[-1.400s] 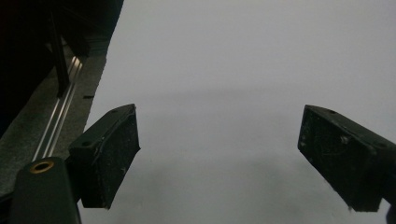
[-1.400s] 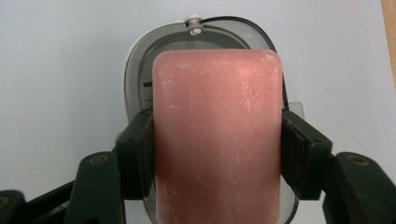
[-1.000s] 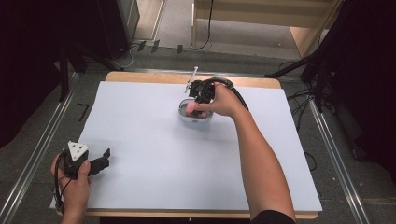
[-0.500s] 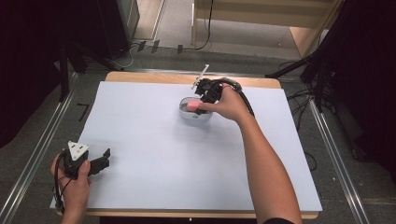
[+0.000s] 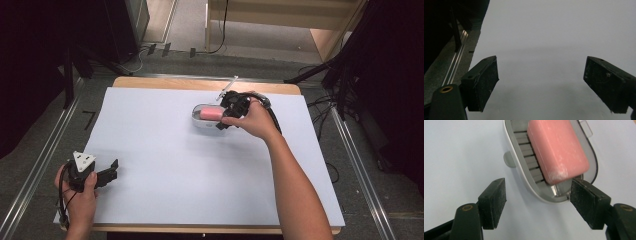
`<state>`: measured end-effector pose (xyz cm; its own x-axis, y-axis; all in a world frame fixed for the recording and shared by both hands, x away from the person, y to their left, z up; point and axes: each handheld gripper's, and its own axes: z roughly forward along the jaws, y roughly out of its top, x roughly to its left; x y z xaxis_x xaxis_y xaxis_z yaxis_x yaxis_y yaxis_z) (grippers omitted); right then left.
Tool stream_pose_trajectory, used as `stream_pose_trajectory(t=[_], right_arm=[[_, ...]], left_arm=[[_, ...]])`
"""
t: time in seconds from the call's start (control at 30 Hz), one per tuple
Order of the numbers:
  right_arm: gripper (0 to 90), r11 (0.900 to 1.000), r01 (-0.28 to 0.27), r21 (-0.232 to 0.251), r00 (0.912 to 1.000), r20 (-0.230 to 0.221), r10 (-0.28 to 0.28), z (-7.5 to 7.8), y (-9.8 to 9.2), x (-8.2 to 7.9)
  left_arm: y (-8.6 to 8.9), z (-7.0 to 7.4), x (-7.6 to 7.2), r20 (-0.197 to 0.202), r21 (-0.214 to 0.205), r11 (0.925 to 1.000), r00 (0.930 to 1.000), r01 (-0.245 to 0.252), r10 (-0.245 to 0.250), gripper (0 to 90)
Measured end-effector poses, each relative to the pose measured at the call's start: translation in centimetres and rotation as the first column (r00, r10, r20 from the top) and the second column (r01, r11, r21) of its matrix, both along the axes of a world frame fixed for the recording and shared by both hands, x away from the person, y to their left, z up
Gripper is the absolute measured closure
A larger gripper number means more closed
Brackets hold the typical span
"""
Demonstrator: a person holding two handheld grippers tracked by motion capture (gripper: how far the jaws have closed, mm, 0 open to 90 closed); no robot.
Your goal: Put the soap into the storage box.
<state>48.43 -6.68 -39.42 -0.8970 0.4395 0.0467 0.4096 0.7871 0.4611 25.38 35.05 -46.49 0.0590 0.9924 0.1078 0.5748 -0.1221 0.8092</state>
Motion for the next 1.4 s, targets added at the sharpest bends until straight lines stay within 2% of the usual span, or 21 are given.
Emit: stream_pose_trajectory(t=[0.1,0.13,0.17,0.23,0.27,0.33,0.4,0.47,0.57,0.73,1.0,1.07,1.27,1.4], right_arm=[[23.5,0.9997,0.024,0.001,0.9997,-0.004,-0.024,-0.3,-0.6,-0.5],[17.6,0.9986,0.053,-0.004,0.9986,0.002,-0.053,-0.5,-1.1,-1.0],[17.6,0.9986,0.053,-0.004,0.9986,0.002,-0.053,-0.5,-1.1,-1.0],[16.1,0.9948,0.094,-0.038,0.9944,0.052,-0.092,-0.7,-1.5,-1.7],[14.8,0.9894,0.128,-0.069,0.9882,0.094,-0.121,-0.9,-1.6,-2.2],[13.5,0.9884,0.132,-0.074,0.9879,0.091,-0.125,-1.1,-1.9,-2.6],[12.8,0.9887,0.138,-0.059,0.9892,0.058,-0.135,-1.4,-2.4,-2.9],[8.4,0.9871,0.152,-0.052,0.9877,0.048,-0.149,-1.6,-2.7,-3.3],[0.3,0.9890,0.144,-0.036,0.9895,0.023,-0.143,-2.0,-3.1,-3.8],[0.0,0.9895,0.143,-0.021,0.9897,0.011,-0.143,-2.6,-4.1,-5.0],[0.0,0.9847,0.174,-0.003,0.9847,0.007,-0.174,-3.5,-5.7,-6.3],[0.0,0.9812,0.193,0.004,0.9812,0.012,-0.193,-3.7,-6.1,-6.7],[0.0,0.9777,0.206,0.041,0.9781,0.021,-0.207,-4.3,-7.7,-7.7],[0.0,0.9709,0.228,0.073,0.9727,0.026,-0.231,-4.9,-8.8,-8.5]], left_arm=[[0.0,0.0,0.0,0.000,-0.001,1.0000,1.0000,0.000,0.000,13.3],[0.0,0.0,0.0,0.000,0.000,1.0000,1.0000,0.000,0.000,13.3],[0.0,0.0,0.0,0.000,0.000,1.0000,1.0000,0.000,0.000,13.3],[0.0,0.0,0.0,0.000,0.000,1.0000,1.0000,0.000,0.000,13.3],[0.0,0.0,0.0,-0.001,0.001,1.0000,1.0000,0.002,-0.002,13.3],[0.0,0.0,0.0,0.000,0.001,1.0000,1.0000,0.002,-0.002,13.3],[0.0,0.0,0.0,0.000,0.002,1.0000,1.0000,0.001,-0.001,13.3],[0.0,0.0,0.0,-0.001,0.002,1.0000,1.0000,0.001,-0.001,13.3],[0.0,0.0,0.0,0.000,0.001,1.0000,1.0000,0.003,-0.003,13.3],[-0.1,0.0,0.0,0.001,0.002,1.0000,1.0000,0.003,-0.003,13.3],[-0.1,0.0,0.0,0.000,0.004,1.0000,1.0000,0.003,-0.003,13.3],[-0.1,0.0,0.0,0.000,0.004,1.0000,1.0000,0.004,-0.004,13.3],[-0.1,0.0,0.0,-0.002,0.007,1.0000,1.0000,0.002,-0.002,13.3],[-0.1,0.0,0.0,-0.002,0.008,1.0000,1.0000,0.002,-0.002,13.3]])
